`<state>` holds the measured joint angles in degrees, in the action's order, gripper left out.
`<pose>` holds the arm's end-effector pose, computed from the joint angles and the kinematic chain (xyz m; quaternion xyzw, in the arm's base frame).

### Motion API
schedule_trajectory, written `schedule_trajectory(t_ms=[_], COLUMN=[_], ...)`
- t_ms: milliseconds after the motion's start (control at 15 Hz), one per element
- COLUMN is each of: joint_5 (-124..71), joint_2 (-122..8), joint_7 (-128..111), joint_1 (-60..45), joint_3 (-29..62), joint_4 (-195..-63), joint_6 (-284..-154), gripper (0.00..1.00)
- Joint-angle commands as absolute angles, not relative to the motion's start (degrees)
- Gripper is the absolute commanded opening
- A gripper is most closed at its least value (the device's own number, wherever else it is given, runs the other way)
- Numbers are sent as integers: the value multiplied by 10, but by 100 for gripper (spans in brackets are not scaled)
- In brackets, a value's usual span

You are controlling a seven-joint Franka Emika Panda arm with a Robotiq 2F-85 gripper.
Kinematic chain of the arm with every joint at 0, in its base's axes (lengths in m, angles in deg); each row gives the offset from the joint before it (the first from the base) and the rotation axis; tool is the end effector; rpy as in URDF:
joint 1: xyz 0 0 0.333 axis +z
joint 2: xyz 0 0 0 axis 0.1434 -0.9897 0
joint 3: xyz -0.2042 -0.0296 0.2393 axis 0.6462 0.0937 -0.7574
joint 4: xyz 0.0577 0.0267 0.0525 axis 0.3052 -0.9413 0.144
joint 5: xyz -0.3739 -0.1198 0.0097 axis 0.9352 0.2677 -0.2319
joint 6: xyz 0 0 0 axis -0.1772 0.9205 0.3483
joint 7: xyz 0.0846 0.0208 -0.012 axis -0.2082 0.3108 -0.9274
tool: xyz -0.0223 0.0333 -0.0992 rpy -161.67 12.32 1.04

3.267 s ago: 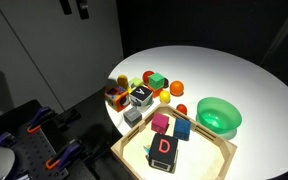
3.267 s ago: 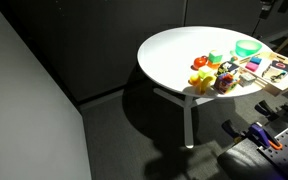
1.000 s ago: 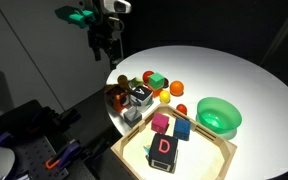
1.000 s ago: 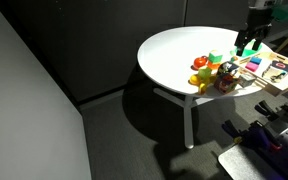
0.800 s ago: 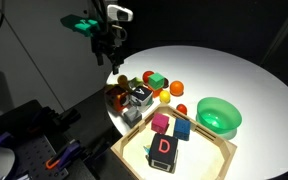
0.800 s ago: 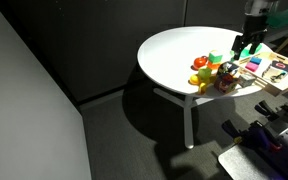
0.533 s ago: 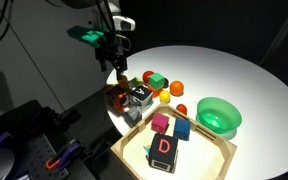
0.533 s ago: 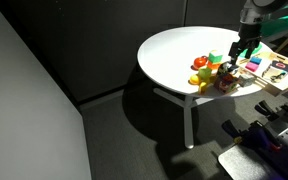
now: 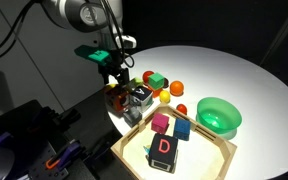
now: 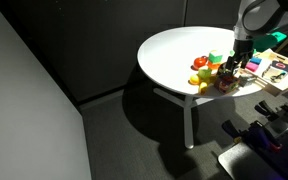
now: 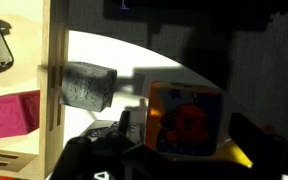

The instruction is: Move the plush block to the right

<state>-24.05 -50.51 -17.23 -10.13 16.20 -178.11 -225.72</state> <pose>0.4570 -0.0434 0.2122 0.9955 0.0268 -0.0876 0.0244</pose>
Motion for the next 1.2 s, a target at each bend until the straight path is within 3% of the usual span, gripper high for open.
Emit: schedule_trajectory(t_ms=[0, 1133], joint_5=[-210, -173], joint_2=[-534, -607], joint_7=[-157, -135], joint_1=[-96, -78], joint_3=[163, 171], joint_4=[-1773, -1738], joint_6=[-2278, -2291], gripper=[100, 100])
